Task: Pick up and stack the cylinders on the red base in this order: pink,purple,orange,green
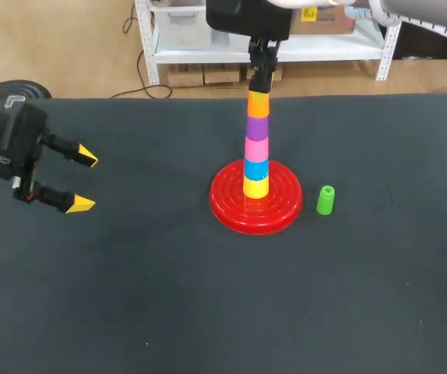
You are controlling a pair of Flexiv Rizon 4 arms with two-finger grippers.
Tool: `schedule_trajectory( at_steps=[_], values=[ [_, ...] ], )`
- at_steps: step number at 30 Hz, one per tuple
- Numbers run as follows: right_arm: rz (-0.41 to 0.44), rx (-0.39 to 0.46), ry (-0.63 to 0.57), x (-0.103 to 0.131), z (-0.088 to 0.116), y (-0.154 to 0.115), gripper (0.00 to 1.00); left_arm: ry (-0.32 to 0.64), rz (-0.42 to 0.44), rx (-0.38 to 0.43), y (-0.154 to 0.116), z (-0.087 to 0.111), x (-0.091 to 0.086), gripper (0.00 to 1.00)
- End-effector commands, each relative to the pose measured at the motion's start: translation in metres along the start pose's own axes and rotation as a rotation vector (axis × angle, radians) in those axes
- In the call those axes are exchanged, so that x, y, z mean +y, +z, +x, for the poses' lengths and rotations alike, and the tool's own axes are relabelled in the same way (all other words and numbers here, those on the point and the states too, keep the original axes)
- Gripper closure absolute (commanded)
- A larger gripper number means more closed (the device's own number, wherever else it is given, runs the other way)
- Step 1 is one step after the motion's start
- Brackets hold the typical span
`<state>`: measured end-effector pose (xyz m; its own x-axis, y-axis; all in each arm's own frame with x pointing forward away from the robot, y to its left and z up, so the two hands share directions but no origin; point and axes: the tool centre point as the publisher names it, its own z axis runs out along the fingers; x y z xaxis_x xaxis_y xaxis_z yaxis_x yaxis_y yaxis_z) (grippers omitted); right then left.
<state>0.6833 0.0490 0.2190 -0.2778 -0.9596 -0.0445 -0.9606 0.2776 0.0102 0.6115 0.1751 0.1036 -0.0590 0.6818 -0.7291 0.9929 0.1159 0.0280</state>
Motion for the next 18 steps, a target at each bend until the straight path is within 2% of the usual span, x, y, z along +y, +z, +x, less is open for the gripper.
schedule_trajectory(
  at_steps=[1,18],
  values=[
    [-0.003,-0.001,-0.002,-0.0009,-0.0011,0.0046,1.0,0.003,-0.002,-0.004,0.0005,0.0014,-0.0002,0.0],
    [0.002,-0.001,-0.007,-0.0012,-0.0005,0.0051,1.0,0.003,-0.002,-0.004,0.0005,0.0014,-0.0002,0.0]
  ],
)
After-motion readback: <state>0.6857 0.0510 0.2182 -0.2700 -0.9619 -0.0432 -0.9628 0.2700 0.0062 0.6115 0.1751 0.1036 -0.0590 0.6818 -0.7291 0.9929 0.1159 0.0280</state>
